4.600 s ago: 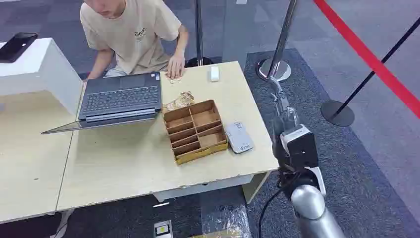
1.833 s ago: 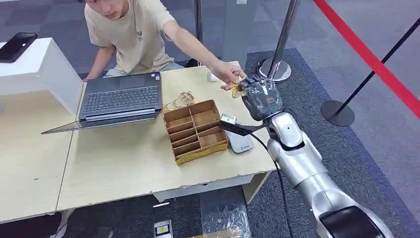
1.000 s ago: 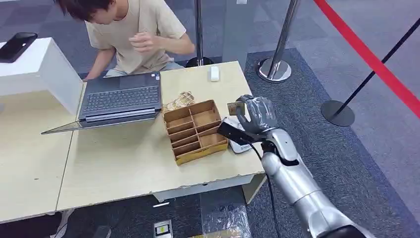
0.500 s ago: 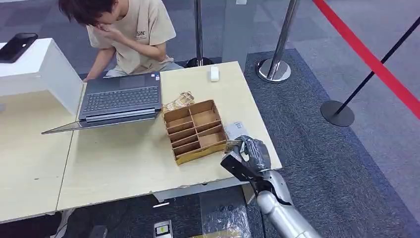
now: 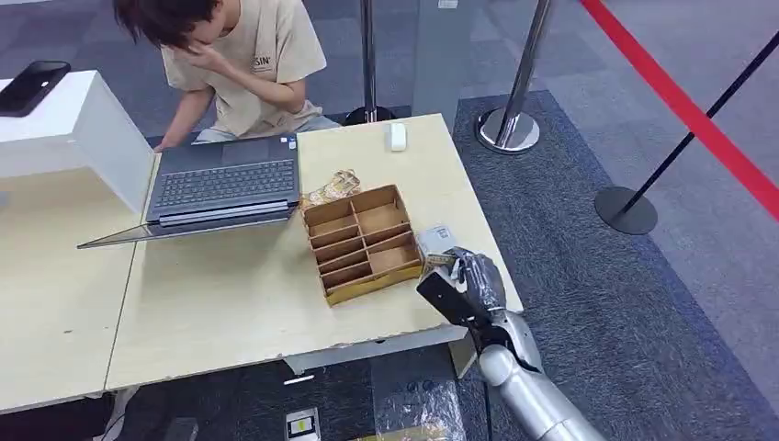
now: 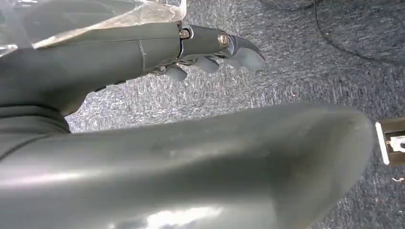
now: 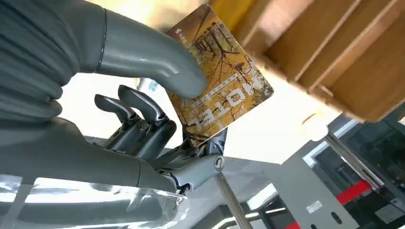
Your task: Pass the card to the sensor for recognition and then transmit it.
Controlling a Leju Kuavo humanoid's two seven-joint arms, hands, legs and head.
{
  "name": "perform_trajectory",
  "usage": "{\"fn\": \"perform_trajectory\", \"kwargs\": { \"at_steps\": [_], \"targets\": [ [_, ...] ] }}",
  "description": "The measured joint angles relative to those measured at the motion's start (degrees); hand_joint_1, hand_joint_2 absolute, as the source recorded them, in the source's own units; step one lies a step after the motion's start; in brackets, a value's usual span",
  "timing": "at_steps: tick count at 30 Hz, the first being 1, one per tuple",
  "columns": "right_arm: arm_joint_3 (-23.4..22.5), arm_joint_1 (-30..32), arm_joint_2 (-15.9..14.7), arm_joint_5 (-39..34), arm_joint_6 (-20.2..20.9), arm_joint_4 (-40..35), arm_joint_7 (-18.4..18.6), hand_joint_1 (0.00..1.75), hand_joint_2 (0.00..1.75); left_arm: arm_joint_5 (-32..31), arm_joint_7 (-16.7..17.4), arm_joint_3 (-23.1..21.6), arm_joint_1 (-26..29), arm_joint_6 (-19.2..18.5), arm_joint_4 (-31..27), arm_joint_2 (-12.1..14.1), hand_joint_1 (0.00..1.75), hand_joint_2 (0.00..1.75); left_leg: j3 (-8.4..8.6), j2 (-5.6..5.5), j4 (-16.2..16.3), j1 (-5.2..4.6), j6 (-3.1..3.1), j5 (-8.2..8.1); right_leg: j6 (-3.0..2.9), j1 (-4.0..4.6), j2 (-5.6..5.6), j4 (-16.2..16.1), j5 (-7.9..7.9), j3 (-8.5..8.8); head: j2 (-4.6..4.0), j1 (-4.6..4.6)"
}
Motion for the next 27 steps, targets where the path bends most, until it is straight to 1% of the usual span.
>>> {"fn": "perform_trajectory", "kwargs": {
  "at_steps": [10, 14, 17, 19, 24, 27],
  "targets": [
    [-0.2, -0.8, -0.9, -0.7, 0.4, -0.2, 0.3, 1.75, 1.75, -0.1, 0.0, 0.0, 0.0, -0.1, 0.0, 0.0, 0.00, 0.00, 0.00, 0.00, 0.0, 0.01, 0.00, 0.00, 0.00, 0.01, 0.00, 0.0, 0.00, 0.00, 0.00, 0.00],
    [-1.3, -2.1, -1.3, -4.4, 2.9, 0.5, 0.0, 1.75, 1.75, -0.4, 0.2, 0.0, -0.1, -0.3, 0.0, 0.0, 0.00, 0.00, 0.00, 0.00, 0.0, 0.00, 0.00, 0.00, 0.00, 0.00, 0.00, 0.0, 0.00, 0.00, 0.00, 0.00],
    [-2.3, -3.9, -1.6, -6.7, 4.4, 2.2, -1.0, 1.75, 1.75, -0.8, 0.3, 0.0, -0.2, -0.5, 0.0, 0.0, 0.00, 0.00, 0.00, 0.00, 0.0, -0.01, 0.01, 0.01, 0.00, -0.01, 0.00, 0.0, 0.01, 0.00, 0.00, 0.00],
    [-2.8, -4.9, -1.7, -6.3, 4.3, 3.6, -1.4, 1.75, 1.75, -0.9, 0.9, 0.0, -0.3, -0.7, 0.0, 0.0, 0.00, 0.00, 0.00, 0.01, 0.0, -0.01, 0.01, 0.01, 0.00, -0.01, 0.00, 0.0, 0.01, 0.00, 0.00, 0.00],
    [-3.0, -6.5, -1.5, -5.9, 4.5, 7.1, -2.1, 1.75, 1.75, -1.2, 1.0, 0.0, -0.5, -0.9, 0.0, 0.0, 0.00, 0.00, 0.00, 0.01, 0.0, 0.00, 0.01, 0.01, 0.00, 0.00, 0.00, 0.0, 0.01, -0.01, 0.00, 0.00],
    [-3.0, -7.1, -0.9, -6.8, 4.4, 9.5, -3.7, 1.75, 1.75, -1.4, 1.1, 0.0, -0.7, -0.9, 0.0, -0.1, 0.00, 0.00, -0.01, 0.00, 0.0, 0.01, 0.00, 0.01, 0.00, 0.01, 0.00, 0.0, 0.01, -0.02, 0.00, 0.00]
  ]
}}
